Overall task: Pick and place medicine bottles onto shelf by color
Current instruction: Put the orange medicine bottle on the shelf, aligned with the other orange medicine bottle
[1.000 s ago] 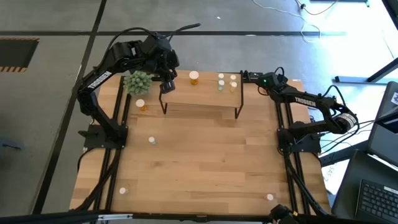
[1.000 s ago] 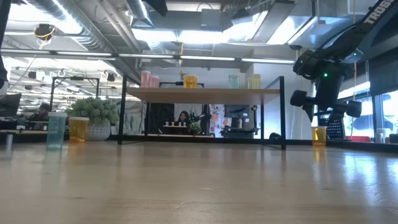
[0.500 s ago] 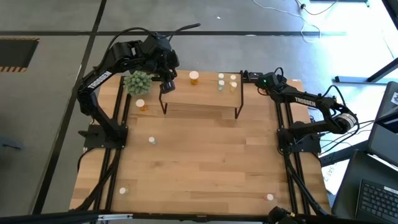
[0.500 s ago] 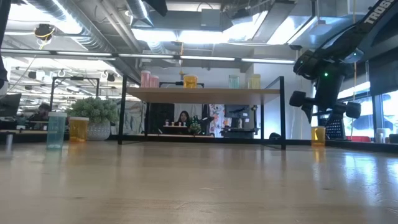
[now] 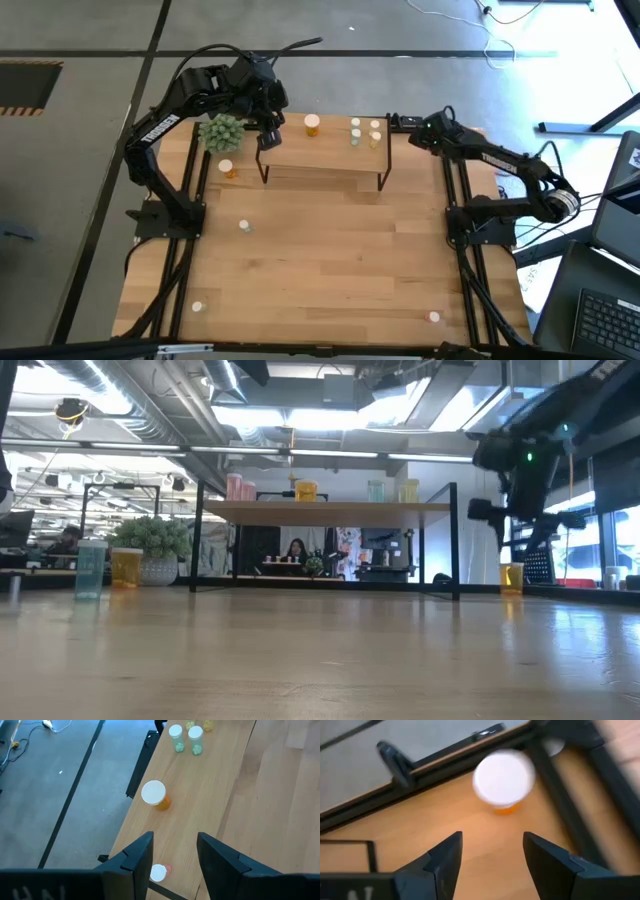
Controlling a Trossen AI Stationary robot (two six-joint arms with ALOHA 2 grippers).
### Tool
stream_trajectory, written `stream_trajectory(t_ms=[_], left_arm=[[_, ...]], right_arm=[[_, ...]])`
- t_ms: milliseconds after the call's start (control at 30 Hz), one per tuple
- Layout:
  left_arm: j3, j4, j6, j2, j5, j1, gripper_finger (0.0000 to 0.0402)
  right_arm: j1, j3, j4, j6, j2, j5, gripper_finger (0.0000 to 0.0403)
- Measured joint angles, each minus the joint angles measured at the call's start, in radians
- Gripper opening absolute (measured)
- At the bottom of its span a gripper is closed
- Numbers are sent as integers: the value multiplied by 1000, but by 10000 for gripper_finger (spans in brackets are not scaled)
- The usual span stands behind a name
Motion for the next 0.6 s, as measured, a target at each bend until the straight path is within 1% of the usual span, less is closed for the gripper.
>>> stream_trajectory(t_ms=[67,133,233,300,400,600], left_arm=[[0,0,0,0,0,0,147],[0,0,0,0,0,0,147],[0,0,0,0,0,0,147],[0,0,0,0,0,0,147],[0,0,0,0,0,0,147],[0,0,0,0,0,0,147]], right_arm=[[0,68,-120,14,-16,29,210],[0,136,-219,46,-21,33,210],[-1,203,-315,82,-19,41,210],[-2,235,-317,83,-20,50,210],[-16,242,-314,92,-19,48,210],[-41,225,-305,167,15,-38,210]])
